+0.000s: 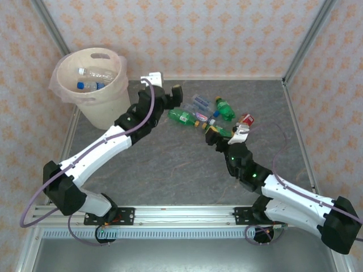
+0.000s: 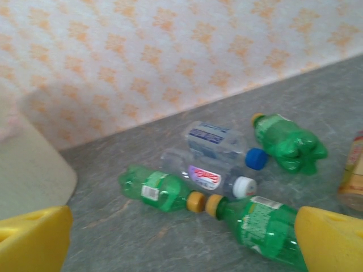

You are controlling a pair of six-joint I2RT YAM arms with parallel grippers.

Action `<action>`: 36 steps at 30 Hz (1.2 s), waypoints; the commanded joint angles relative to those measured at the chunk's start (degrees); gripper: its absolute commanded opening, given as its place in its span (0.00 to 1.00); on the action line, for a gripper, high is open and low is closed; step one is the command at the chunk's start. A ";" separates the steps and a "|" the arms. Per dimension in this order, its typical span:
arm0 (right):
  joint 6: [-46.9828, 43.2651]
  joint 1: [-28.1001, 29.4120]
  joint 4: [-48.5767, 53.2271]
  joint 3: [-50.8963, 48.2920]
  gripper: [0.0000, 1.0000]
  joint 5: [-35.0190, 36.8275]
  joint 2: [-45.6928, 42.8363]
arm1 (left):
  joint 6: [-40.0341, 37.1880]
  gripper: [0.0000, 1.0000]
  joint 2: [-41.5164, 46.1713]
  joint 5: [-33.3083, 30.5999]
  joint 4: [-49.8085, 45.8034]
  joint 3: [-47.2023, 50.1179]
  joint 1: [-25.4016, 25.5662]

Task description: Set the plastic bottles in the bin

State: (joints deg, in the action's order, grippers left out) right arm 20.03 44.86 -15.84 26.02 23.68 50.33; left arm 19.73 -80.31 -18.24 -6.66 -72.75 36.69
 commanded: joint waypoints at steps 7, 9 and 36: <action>5.30 -11.74 6.84 7.21 1.00 -12.85 11.03 | 6.48 0.99 10.03 -1.66 10.61 17.47 5.27; 5.11 -14.35 8.44 10.28 1.00 -15.57 14.46 | 8.09 0.99 11.43 -1.49 11.71 20.26 6.05; 2.05 -26.15 10.98 19.75 1.00 -31.33 35.91 | 15.30 0.99 17.32 -3.40 13.49 30.60 9.81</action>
State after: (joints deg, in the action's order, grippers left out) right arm 23.27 18.94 -3.70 44.49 -7.01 85.65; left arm 32.93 -64.64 -19.75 5.93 -43.33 46.39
